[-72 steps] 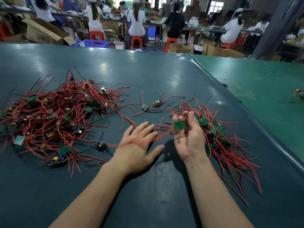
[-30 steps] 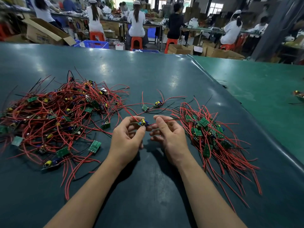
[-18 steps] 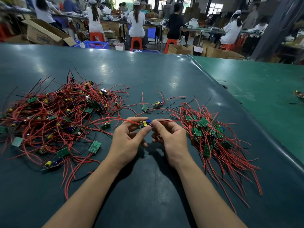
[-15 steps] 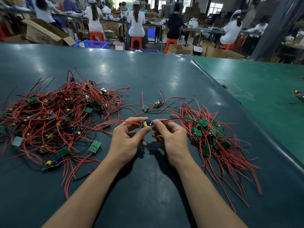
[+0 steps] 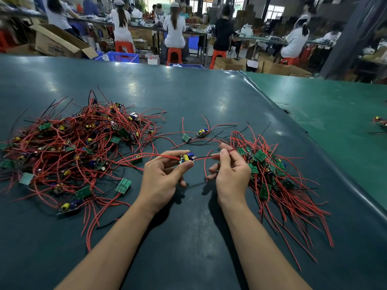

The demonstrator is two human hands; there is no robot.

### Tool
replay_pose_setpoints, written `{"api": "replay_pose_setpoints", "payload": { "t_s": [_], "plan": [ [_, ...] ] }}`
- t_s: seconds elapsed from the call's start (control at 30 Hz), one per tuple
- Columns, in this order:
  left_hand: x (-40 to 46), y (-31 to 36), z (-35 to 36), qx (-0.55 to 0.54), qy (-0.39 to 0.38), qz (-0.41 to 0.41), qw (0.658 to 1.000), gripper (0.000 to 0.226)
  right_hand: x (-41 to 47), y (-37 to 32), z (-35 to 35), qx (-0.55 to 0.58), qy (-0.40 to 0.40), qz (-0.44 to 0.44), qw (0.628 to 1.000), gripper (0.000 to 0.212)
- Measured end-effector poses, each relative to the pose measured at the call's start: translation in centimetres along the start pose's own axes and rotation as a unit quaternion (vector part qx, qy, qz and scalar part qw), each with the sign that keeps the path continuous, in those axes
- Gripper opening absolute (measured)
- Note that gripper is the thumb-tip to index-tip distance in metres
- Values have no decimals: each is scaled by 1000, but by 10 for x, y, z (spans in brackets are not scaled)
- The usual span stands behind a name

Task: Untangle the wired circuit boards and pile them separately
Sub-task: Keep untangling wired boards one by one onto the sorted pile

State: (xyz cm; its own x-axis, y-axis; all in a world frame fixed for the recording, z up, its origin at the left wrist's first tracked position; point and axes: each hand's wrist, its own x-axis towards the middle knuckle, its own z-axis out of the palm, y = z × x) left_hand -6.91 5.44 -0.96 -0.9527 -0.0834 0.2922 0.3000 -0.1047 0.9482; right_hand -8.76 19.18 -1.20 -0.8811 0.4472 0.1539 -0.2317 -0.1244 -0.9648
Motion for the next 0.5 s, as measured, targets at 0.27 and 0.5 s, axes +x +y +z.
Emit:
{"api": "replay_pose_setpoints", "payload": {
  "t_s": [0.27,0.5],
  "plan": [
    [0,0,0,-4,-11,-17,1000,24,9,-4,-3,186,19,109,976,21],
    [-2,2,1,4,-18,-14,1000,18,12,0,-5,113,24,58,992,19]
  ]
}}
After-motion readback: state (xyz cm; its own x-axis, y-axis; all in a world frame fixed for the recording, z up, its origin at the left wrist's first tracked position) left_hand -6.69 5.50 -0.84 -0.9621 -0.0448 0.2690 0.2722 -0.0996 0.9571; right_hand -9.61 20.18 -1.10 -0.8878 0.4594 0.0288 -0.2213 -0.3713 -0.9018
